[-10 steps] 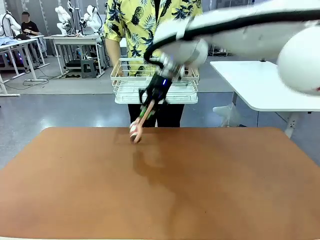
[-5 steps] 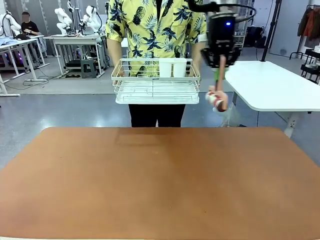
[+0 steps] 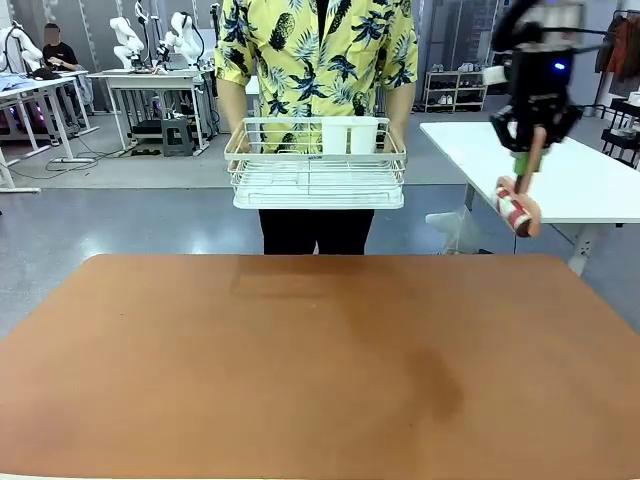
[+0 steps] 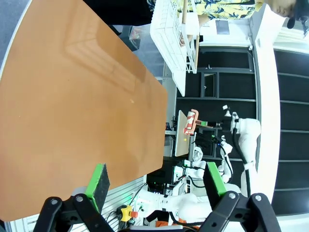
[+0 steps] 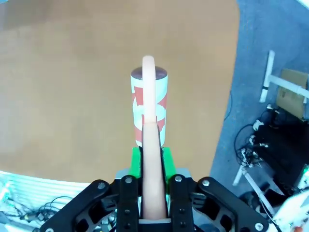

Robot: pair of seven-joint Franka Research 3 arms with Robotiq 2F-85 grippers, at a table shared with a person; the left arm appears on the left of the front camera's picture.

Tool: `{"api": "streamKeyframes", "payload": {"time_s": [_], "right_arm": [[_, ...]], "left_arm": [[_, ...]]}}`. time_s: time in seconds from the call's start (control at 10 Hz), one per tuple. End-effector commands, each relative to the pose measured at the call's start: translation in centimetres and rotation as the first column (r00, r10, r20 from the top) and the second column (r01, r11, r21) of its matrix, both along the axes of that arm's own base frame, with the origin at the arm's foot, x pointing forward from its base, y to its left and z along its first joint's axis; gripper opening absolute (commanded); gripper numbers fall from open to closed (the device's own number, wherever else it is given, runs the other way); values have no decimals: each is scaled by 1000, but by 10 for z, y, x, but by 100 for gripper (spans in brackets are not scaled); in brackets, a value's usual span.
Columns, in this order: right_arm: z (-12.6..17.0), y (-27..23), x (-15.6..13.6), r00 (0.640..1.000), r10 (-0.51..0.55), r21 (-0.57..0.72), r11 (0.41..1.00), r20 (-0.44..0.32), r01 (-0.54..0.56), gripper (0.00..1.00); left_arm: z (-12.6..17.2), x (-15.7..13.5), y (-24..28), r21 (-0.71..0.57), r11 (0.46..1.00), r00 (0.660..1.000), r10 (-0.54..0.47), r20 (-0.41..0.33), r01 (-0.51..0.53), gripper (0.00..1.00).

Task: Clean the table.
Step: Clean the table with the Lint Roller when the human lifts the Dish drying rack, then place the Lint Roller down when the Dish drying rack is positioned in the middle of the table.

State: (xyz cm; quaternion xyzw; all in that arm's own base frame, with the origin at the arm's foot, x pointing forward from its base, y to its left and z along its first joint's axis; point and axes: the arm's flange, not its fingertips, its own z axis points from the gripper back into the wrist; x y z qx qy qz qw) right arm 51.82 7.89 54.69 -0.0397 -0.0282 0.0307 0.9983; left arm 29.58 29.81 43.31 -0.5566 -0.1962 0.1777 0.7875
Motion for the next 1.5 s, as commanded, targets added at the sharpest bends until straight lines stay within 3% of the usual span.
{"api": "streamKeyframes", "payload": {"time_s": [0.0,0.3,0.4,1.4], "right_arm": [[-36,-21,-58,998,23,102,994,61,-29,21],[-61,-45,-55,992,58,184,980,116,-78,21],[-45,-34,-61,998,7,108,994,67,-15,21],[-45,-34,-61,998,7,108,994,67,-15,21]], "left_arm": [[0,-3,0,-10,1000,1000,2,13,-2,100],[0,-3,0,-10,1000,1000,2,13,-2,100],[0,-3,0,-10,1000,1000,2,13,-2,100],[0,-3,0,-10,1000,1000,2,13,-2,100]]}}
